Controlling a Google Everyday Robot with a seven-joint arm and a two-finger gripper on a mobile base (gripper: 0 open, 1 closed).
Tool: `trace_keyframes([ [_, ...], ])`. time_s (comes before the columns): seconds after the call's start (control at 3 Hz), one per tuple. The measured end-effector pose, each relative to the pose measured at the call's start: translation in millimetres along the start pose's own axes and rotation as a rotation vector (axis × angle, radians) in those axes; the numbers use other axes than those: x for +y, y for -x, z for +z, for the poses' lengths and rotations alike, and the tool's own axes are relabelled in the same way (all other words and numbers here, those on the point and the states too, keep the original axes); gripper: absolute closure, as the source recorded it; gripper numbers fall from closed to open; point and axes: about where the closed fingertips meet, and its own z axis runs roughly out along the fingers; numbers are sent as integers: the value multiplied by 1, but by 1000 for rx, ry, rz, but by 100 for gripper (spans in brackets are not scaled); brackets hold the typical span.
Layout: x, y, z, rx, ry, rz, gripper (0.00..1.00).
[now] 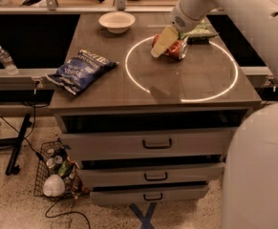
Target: Place coke can upright
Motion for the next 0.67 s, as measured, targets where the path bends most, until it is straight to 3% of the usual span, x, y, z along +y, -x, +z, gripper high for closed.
trace_keyframes([
  [0.33, -9, 3, 32, 35, -12, 29, 0],
  [0.67, -21, -3, 58, 130, -44, 52, 0],
])
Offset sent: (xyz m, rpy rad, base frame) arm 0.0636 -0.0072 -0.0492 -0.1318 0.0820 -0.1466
